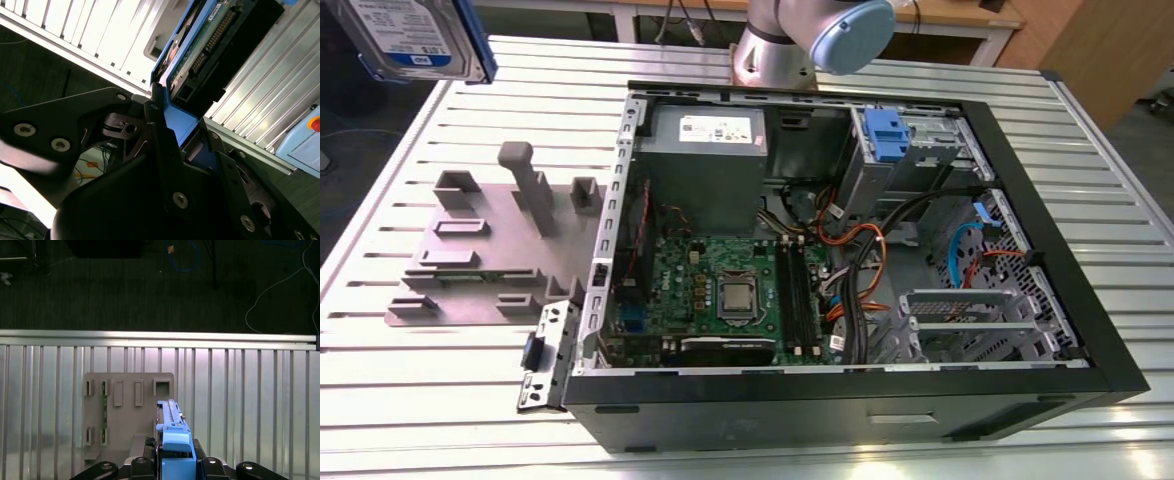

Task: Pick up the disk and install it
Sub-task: 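Pick up the disk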

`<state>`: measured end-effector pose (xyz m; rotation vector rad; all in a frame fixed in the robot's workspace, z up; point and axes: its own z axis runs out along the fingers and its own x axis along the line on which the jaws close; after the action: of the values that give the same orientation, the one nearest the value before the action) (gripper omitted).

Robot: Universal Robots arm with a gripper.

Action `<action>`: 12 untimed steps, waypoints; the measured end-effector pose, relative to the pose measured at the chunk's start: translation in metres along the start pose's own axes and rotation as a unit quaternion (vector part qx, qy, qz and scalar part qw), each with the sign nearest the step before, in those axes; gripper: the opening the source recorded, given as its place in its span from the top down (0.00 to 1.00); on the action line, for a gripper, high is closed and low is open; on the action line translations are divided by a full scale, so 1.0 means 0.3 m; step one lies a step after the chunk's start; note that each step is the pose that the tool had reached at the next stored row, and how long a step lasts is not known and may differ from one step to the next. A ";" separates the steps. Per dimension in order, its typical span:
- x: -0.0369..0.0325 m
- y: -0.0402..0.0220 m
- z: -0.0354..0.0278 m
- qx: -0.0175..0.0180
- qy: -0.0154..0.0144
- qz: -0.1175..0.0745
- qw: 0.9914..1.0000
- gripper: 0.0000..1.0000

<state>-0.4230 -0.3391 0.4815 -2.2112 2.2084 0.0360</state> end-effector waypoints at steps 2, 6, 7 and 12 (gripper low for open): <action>0.000 -0.005 0.000 0.000 0.000 0.000 1.000 0.64; 0.000 -0.013 0.000 0.000 0.000 0.000 1.000 0.64; 0.000 -0.015 0.000 0.000 0.000 0.000 1.000 0.64; 0.000 -0.022 0.000 0.000 0.000 -0.001 1.000 0.64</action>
<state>-0.4164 -0.3391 0.4815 -2.2126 2.2069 0.0360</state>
